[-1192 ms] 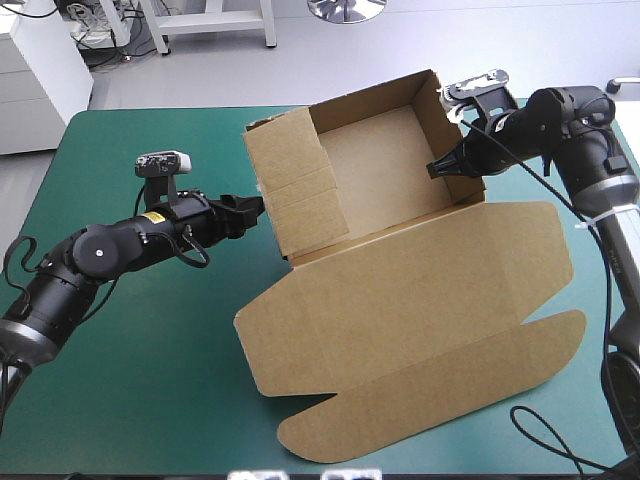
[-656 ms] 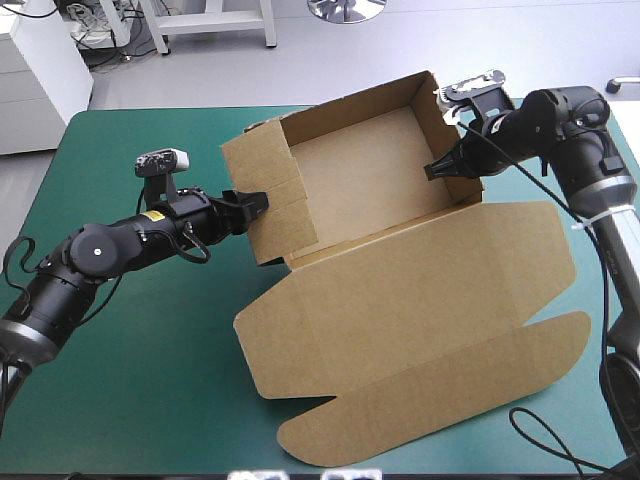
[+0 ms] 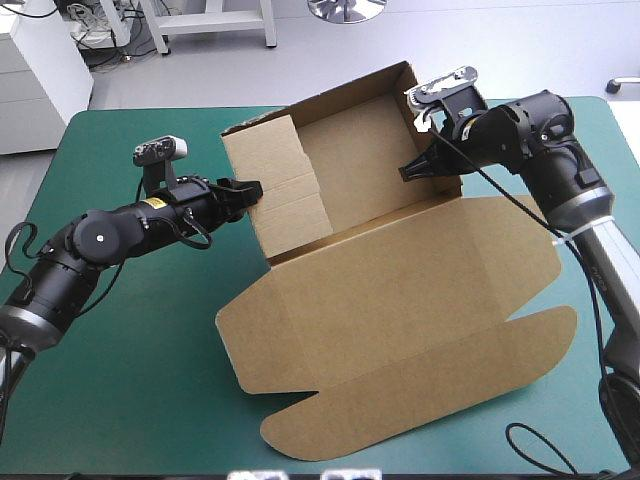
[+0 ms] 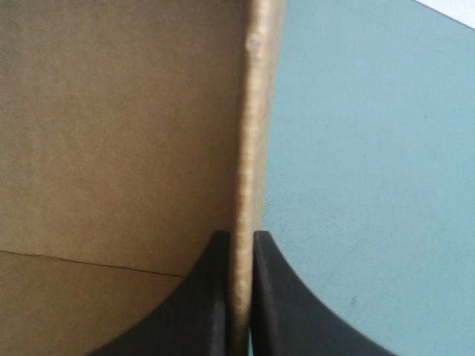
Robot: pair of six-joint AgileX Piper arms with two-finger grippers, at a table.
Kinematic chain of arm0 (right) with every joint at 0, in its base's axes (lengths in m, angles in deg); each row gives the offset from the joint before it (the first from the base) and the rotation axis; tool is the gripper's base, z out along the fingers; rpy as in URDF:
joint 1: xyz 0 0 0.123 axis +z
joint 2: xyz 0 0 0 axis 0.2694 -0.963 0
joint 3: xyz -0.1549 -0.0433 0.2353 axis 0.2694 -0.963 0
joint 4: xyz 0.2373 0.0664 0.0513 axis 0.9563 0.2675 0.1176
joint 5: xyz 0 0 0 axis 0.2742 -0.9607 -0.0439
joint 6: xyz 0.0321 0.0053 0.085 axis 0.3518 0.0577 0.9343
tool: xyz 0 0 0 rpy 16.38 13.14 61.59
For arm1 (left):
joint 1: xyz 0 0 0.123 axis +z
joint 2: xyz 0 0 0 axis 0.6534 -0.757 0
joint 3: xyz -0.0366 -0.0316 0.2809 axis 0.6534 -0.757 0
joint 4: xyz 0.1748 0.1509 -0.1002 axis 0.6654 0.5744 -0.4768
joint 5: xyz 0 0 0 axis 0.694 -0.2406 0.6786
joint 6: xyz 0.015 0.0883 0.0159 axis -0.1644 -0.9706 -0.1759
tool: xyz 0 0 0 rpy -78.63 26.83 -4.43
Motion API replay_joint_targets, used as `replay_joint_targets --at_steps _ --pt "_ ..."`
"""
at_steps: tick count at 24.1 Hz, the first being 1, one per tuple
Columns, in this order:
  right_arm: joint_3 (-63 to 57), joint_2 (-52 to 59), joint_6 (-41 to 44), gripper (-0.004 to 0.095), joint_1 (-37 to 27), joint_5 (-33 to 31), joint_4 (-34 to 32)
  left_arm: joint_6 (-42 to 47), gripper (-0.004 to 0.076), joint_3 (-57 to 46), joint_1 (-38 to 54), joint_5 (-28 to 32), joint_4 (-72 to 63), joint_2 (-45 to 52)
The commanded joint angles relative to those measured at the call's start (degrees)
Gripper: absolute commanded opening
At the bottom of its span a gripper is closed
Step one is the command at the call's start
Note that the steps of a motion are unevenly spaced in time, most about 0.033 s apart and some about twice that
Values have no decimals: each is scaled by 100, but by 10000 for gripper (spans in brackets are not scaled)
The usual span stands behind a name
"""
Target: Fold the box
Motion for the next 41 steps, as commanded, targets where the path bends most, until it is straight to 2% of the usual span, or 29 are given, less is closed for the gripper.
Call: replay_joint_targets --at_steps 1,5,12,17,21,28,29,31,32,37,41 --pt "183 439 89 -11 103 453 167 500 272 252 -31 42 257 21" --pt "183 512 89 -11 103 453 167 929 272 252 -31 -348 841 -105" --pt "183 560 89 -11 103 423 167 943 281 252 -31 -573 1171 -164" --pt "183 560 101 -11 188 409 167 1020 304 252 -31 -387 1038 -164" --pt "183 560 413 -11 488 443 -366 1656 303 252 -31 -90 1051 -302" --pt "183 560 493 -11 498 446 -447 1955 301 252 -31 181 992 -368" --pt "183 560 493 -11 498 446 -447 1967 289 252 -31 189 992 -368" --pt "183 560 493 -11 498 446 -447 2187 148 252 -31 203 1005 -368" --pt "183 560 526 -11 498 446 -447 2177 -6 252 -31 279 1052 -368" --pt "183 544 945 -12 487 318 -656 2164 -10 403 -31 414 1138 -368" --pt "183 499 1359 -12 487 26 -1027 2164 -10 994 -31 -285 1667 -541"
